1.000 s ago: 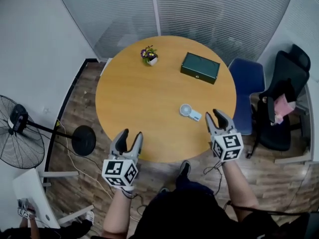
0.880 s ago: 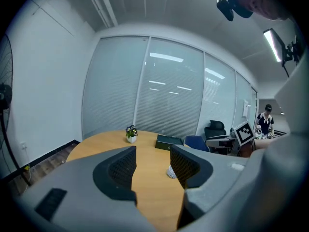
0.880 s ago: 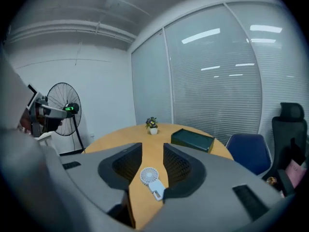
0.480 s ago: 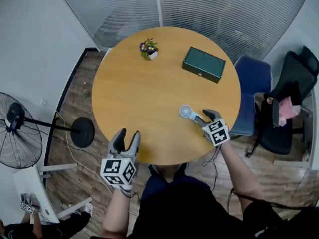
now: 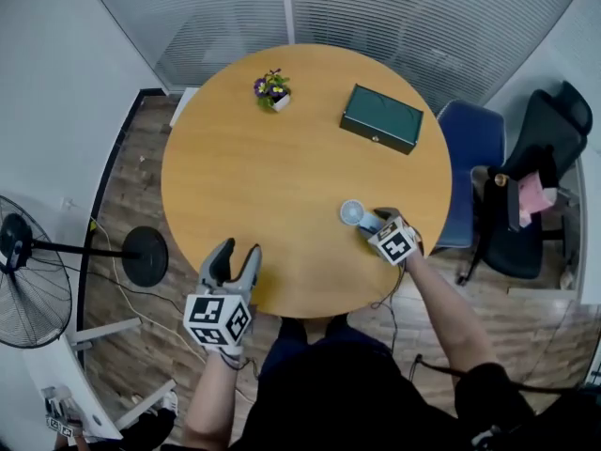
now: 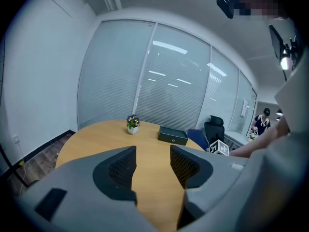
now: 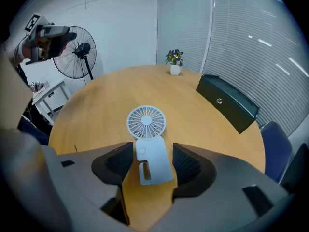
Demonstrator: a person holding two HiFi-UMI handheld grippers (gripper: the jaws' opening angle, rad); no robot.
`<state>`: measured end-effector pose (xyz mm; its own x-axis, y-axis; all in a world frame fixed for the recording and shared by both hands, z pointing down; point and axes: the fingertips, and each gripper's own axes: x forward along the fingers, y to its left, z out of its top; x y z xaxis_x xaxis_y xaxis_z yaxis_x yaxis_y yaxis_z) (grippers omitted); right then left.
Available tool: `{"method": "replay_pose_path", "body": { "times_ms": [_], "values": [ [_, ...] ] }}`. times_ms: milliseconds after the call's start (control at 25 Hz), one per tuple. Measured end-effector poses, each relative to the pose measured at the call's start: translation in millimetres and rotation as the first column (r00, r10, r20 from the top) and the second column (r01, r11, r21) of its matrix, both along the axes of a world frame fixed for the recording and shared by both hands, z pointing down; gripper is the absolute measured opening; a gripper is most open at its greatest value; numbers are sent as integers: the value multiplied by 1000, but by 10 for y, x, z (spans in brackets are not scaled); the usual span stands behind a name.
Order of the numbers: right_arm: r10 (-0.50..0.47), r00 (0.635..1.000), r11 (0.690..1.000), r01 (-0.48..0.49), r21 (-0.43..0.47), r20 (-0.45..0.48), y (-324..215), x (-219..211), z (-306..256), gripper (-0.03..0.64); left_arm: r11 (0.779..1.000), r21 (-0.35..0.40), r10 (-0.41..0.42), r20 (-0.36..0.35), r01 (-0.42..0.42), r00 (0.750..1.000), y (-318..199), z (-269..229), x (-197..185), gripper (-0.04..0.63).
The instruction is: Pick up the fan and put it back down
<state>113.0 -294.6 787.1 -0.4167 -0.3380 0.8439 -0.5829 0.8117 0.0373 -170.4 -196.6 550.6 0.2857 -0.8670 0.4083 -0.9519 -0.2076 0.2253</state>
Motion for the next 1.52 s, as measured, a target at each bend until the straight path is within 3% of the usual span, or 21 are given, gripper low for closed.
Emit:
{"method": "replay_pose_path", "body": {
  "times_ms": [160,280,600,1080,1360,1520],
  "values": [
    [-45,997,999,44,-19,-62,11,-27,162,262,999,-24,-20,6,21,1000,47,79,-170,218],
    [-68,996,997,70,24,-54,-109,-145,144,255,999,-33,-29,10,30,1000,85,108,-225,218],
    [-75,996,997,75,-6,-58,-126,-149,198,230,999,-28,-30,11,30,999,129,66,-182,218],
    [60,996,998,-58,-34,59,114,-153,-48,227,1000,-19,-22,15,22,1000,205,-18,-113,213],
    [135,973,991,-129,-44,188,268,-234,-442,227,1000,-2,3,-7,-3,1000,215,-43,-17,207],
    [157,954,987,-161,-6,256,307,-300,-785,227,999,25,27,-16,-27,1000,180,-141,42,206]
  ]
}}
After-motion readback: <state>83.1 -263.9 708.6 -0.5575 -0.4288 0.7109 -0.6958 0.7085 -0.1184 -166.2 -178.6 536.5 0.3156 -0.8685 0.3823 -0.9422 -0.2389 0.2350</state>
